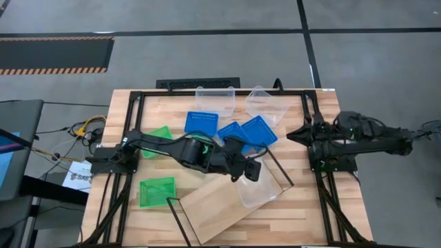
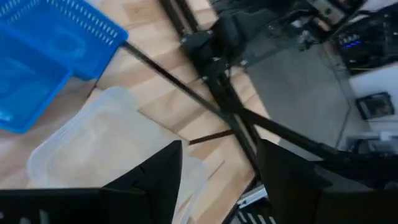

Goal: Stack baskets on shelf by color
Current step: Put the left transparent bin on the shelf

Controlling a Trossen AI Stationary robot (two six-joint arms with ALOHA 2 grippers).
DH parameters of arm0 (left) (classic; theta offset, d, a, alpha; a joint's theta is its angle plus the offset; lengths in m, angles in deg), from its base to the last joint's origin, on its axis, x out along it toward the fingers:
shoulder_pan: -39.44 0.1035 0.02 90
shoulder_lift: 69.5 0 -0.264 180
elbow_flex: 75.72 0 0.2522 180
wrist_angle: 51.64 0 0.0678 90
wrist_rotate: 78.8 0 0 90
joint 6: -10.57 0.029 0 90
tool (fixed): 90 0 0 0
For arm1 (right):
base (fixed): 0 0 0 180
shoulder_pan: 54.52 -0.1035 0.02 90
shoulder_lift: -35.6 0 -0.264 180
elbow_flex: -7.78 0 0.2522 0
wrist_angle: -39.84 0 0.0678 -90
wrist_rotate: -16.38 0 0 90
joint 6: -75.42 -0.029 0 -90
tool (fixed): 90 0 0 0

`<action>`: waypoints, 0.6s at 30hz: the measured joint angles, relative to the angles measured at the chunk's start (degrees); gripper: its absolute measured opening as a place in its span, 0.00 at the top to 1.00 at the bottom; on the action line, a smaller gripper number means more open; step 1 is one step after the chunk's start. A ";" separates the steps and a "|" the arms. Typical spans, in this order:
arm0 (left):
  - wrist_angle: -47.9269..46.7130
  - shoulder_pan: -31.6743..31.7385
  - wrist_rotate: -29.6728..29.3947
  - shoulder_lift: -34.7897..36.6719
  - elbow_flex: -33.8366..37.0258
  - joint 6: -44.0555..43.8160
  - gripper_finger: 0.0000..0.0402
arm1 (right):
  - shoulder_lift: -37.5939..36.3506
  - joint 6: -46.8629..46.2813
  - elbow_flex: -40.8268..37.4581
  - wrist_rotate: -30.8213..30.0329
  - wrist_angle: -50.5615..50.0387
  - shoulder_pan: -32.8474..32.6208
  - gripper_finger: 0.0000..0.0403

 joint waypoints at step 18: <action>-12.21 -1.25 -6.34 7.22 0.20 5.87 0.51 | 30.99 -2.93 17.46 2.97 -7.39 -25.41 0.84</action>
